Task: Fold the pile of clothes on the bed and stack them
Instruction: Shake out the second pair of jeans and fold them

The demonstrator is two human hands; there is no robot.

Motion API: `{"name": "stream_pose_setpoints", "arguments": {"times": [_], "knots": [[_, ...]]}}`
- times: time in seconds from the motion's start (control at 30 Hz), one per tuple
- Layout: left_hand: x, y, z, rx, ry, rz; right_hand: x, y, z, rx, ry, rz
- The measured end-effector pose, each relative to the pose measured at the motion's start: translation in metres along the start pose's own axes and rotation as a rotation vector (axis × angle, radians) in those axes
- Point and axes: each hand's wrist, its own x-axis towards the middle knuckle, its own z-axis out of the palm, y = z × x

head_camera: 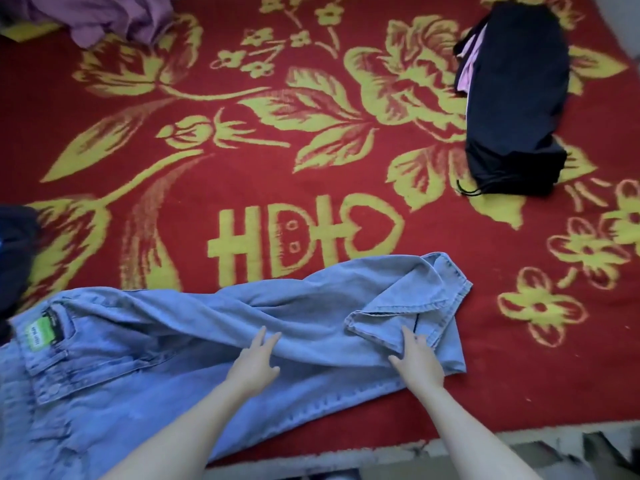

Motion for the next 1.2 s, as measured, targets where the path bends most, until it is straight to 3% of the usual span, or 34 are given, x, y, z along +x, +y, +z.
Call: {"name": "stream_pose_setpoints", "arguments": {"times": [0.13,0.23,0.3,0.37,0.5,0.6,0.67,0.7,0.77,0.83,0.93,1.03,1.2], "knots": [[0.012,-0.013,0.000,0.157,-0.138,-0.016,0.008,-0.007,0.005,-0.035,0.005,0.065],[0.015,-0.019,-0.003,0.282,-0.109,-0.006,0.013,-0.007,0.000,-0.042,0.048,0.099],[0.013,-0.019,-0.007,0.317,0.042,0.051,0.016,-0.010,-0.013,0.118,0.098,0.156],[0.011,-0.015,-0.017,0.248,0.335,0.140,0.015,-0.014,-0.036,0.462,0.241,0.221],[0.023,0.003,-0.076,-0.091,0.701,0.180,0.033,-0.030,-0.121,1.053,0.603,0.303],[0.037,0.037,-0.141,-0.451,0.881,0.114,0.056,-0.054,-0.183,1.373,0.525,0.156],[0.042,0.056,-0.168,-0.612,0.765,0.104,0.068,-0.070,-0.207,1.439,0.306,-0.007],[0.044,0.061,-0.170,-0.624,0.689,0.110,0.075,-0.074,-0.209,1.354,0.237,-0.037],[0.045,0.064,-0.157,-0.523,0.581,0.104,0.083,-0.070,-0.192,1.064,0.254,-0.033],[0.040,0.059,-0.126,-0.409,0.503,0.065,0.087,-0.049,-0.152,0.810,0.315,0.046],[0.018,0.041,-0.066,-0.393,0.363,-0.075,0.080,0.001,-0.082,0.555,0.210,0.351],[-0.006,0.018,-0.014,-0.349,0.261,-0.203,0.069,0.040,-0.028,0.603,0.089,0.524],[-0.037,-0.011,0.035,-0.322,0.165,-0.299,0.060,0.041,-0.003,0.583,0.051,0.445]]}}
